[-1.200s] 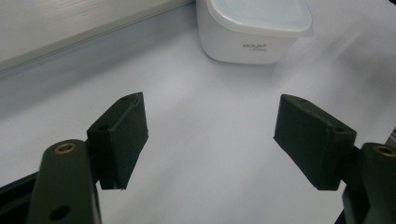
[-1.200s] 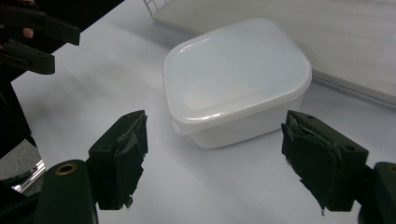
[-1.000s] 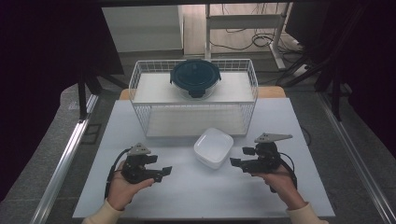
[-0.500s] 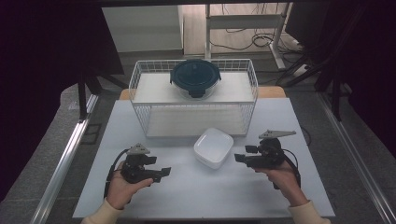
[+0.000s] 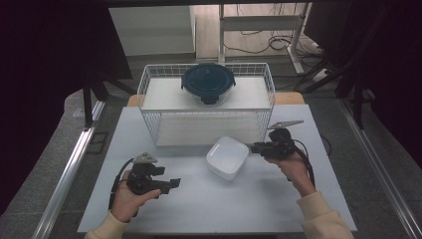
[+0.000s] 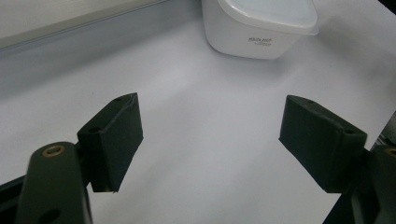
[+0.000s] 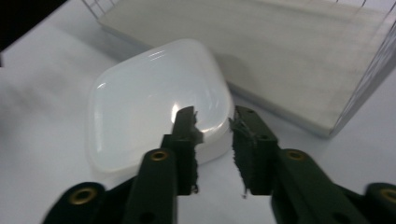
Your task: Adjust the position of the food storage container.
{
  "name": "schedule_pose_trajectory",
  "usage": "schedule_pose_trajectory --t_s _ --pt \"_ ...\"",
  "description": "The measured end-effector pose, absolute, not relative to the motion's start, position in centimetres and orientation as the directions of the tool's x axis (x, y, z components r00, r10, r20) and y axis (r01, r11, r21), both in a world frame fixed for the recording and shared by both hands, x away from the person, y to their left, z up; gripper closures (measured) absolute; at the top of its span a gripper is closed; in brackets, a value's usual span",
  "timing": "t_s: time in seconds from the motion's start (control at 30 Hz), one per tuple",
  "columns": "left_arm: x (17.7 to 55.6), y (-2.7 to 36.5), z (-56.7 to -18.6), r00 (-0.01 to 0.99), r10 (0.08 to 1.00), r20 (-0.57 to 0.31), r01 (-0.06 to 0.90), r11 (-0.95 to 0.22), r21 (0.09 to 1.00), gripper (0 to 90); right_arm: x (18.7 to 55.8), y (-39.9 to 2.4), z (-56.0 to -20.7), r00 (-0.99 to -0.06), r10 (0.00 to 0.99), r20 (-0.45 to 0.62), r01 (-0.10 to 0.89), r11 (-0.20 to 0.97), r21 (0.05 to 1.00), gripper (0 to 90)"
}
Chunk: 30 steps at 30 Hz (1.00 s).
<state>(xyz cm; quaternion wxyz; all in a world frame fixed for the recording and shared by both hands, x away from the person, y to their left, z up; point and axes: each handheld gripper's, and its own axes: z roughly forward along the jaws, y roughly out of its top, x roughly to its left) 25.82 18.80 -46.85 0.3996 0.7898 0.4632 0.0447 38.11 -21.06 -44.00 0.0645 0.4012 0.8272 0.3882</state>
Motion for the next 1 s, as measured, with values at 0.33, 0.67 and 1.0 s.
schedule_pose_trajectory --t_s 0.33,0.67,1.0 --pt "25.7 18.7 -46.5 0.582 0.759 -0.292 0.68 -0.257 0.687 20.7 41.6 -17.9 -45.0 -0.706 0.706 0.06 0.562 0.506 0.654 88.7" --pt "25.8 18.6 -46.5 0.589 0.748 -0.306 0.678 -0.252 0.691 20.4 42.2 -16.5 -45.8 -0.749 0.663 -0.006 0.509 0.58 0.636 88.9" --pt "26.1 19.1 -46.8 0.569 0.762 -0.309 0.689 -0.236 0.685 20.7 42.2 -15.8 -46.0 -0.778 0.628 -0.015 0.478 0.609 0.633 89.0"
